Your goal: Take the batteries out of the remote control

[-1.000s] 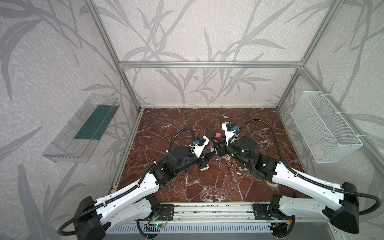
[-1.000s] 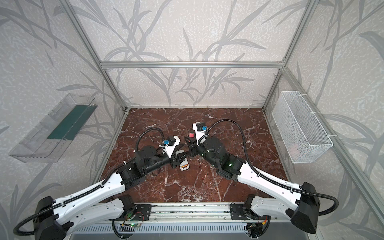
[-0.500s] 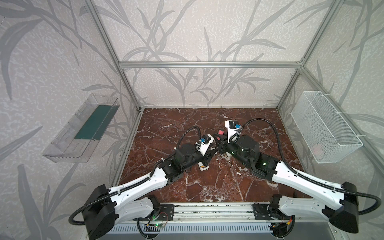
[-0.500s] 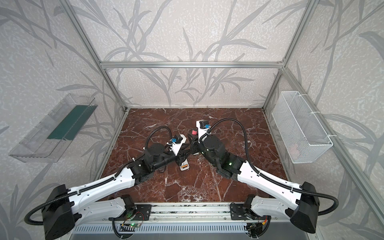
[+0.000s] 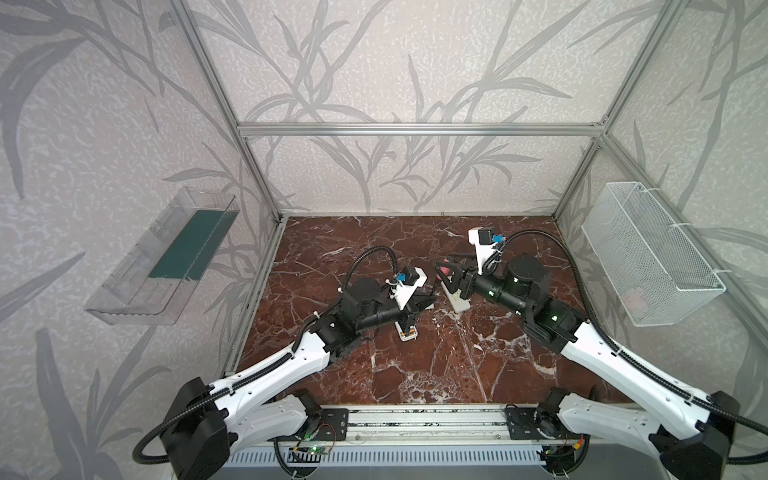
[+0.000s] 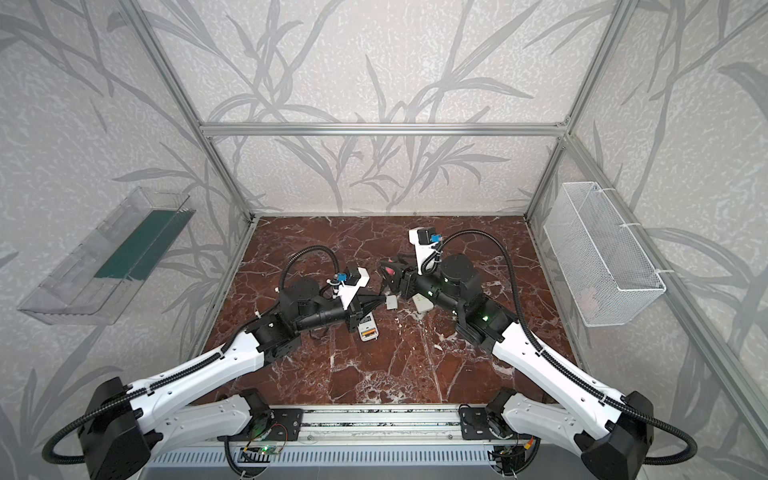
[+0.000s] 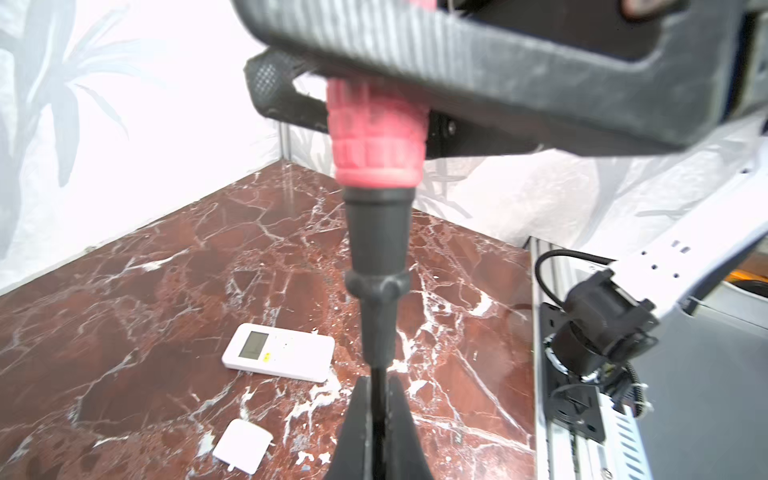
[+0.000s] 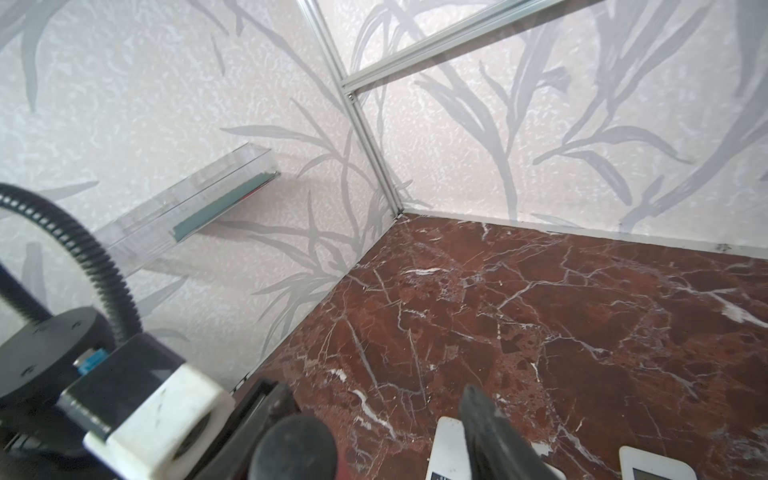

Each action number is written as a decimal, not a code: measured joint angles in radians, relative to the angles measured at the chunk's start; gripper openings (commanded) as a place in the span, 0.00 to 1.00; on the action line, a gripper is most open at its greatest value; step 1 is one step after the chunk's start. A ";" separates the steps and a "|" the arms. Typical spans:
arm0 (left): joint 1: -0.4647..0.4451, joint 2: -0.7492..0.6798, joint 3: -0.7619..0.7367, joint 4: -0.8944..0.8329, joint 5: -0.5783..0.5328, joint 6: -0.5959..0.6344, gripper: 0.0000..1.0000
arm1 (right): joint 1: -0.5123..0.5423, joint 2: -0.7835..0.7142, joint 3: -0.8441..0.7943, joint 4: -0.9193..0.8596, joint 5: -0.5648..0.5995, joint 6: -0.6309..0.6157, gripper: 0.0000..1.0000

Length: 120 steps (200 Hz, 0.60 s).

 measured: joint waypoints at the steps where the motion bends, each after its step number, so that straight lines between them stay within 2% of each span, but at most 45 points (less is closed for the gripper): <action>1: 0.001 0.000 0.000 0.000 0.002 0.000 0.00 | 0.000 0.001 0.003 -0.003 -0.006 -0.002 0.62; 44: 0.034 -0.015 0.000 -0.002 0.083 -0.002 0.00 | -0.002 0.040 0.070 -0.052 -0.185 -0.024 0.58; 81: 0.043 -0.015 0.000 -0.016 0.119 -0.002 0.00 | -0.004 0.073 0.071 -0.079 -0.268 -0.024 0.58; 95: 0.048 -0.016 0.000 -0.018 0.132 -0.003 0.00 | -0.005 0.076 0.071 -0.097 -0.282 -0.029 0.50; 120: 0.055 -0.017 0.000 -0.020 0.151 -0.004 0.00 | -0.005 0.076 0.074 -0.116 -0.290 -0.047 0.21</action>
